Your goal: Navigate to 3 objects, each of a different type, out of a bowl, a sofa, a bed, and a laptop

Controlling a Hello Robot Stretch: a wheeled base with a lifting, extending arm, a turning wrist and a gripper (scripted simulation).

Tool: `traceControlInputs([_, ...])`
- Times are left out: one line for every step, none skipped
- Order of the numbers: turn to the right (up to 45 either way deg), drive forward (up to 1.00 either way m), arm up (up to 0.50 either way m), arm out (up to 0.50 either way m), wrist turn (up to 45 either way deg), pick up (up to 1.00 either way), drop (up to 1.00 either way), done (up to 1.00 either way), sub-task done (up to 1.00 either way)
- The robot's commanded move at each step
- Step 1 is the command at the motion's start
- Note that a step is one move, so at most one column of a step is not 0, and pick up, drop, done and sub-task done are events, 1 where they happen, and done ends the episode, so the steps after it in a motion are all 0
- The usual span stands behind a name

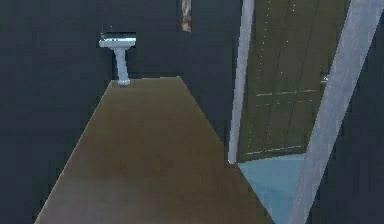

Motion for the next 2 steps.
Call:
traceControlInputs([0.0,1.00,0.00,0.00,0.0,0.00,0.00,0.00,0.00])
traceControlInputs([18.0,0.00,0.00,0.00,0.0,0.00,0.00,0.00,0.00])
